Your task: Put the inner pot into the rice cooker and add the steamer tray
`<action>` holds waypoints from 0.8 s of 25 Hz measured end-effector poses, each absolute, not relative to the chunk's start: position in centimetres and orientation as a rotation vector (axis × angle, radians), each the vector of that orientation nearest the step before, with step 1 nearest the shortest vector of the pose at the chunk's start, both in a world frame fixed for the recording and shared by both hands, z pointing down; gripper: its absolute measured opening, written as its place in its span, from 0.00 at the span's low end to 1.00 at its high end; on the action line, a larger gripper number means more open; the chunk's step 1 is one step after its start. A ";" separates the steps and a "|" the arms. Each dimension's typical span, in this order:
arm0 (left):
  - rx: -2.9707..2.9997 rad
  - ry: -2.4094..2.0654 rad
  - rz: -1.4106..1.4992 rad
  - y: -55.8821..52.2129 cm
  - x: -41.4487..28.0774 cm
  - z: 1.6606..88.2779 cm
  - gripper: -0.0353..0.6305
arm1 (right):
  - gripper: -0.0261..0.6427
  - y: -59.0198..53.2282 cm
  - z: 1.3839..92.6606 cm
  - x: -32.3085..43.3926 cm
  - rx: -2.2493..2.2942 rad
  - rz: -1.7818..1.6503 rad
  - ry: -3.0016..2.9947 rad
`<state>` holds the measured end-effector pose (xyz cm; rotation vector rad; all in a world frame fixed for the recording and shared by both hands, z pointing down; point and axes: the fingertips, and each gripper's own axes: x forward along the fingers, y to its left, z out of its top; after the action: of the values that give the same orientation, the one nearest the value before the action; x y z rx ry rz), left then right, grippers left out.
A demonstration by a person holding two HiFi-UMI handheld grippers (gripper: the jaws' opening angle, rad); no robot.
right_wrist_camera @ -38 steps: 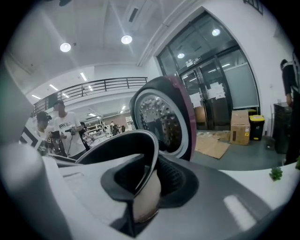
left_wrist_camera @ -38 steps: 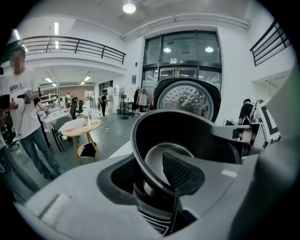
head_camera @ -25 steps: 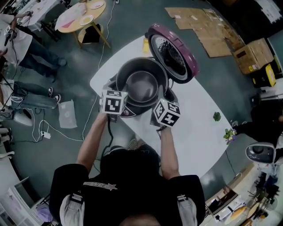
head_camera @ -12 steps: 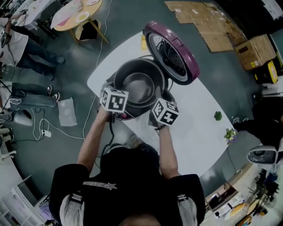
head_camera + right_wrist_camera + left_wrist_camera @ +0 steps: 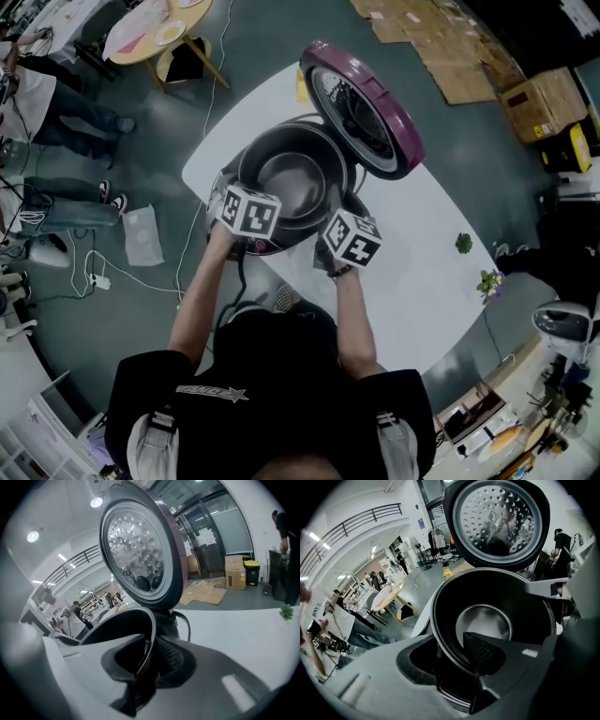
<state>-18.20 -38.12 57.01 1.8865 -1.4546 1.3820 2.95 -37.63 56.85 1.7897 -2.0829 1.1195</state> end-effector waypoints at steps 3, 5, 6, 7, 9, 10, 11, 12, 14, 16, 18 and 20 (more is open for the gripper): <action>1.879 -1.464 1.410 -38.2 -18.2 57.2 0.33 | 0.15 -37.5 57.0 3.1 1.792 1.131 -2.084; 1.888 -1.483 1.411 -38.3 -18.1 57.1 0.34 | 0.15 -37.6 57.1 3.3 1.795 1.128 -2.089; 1.895 -1.501 1.411 -38.4 -18.2 57.0 0.35 | 0.21 -37.7 57.1 3.4 1.793 1.120 -2.096; 1.898 -1.521 1.411 -38.4 -18.4 56.9 0.32 | 0.25 -37.7 57.0 3.5 1.788 1.107 -2.104; 1.896 -1.553 1.382 -38.4 -19.0 56.8 0.31 | 0.26 -37.8 56.6 3.4 1.780 1.067 -2.119; 1.896 -1.560 1.350 -38.4 -19.2 56.6 0.32 | 0.28 -37.8 56.3 3.4 1.778 1.043 -2.125; 1.897 -1.561 1.313 -38.4 -19.3 56.5 0.32 | 0.28 -37.8 56.0 3.4 1.778 1.020 -2.129; 1.899 -1.557 1.280 -38.4 -19.2 56.4 0.32 | 0.28 -37.9 55.8 3.4 1.779 1.002 -2.131; 1.905 -1.546 1.233 -38.3 -19.1 56.1 0.32 | 0.28 -37.8 55.4 3.3 1.775 0.974 -2.136; 1.916 -1.540 1.198 -38.0 -18.9 55.9 0.32 | 0.28 -37.5 55.1 3.1 1.764 0.951 -2.140; 1.933 -1.543 1.172 -37.8 -18.7 55.4 0.32 | 0.28 -37.2 54.7 3.0 1.755 0.927 -2.145; 1.956 -1.562 1.158 -37.7 -18.5 54.6 0.32 | 0.28 -36.8 54.2 2.9 1.751 0.899 -2.153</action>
<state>-18.54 -37.65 54.63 1.9560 -1.5619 1.1575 2.90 -36.79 54.16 1.7507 -2.1526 0.8989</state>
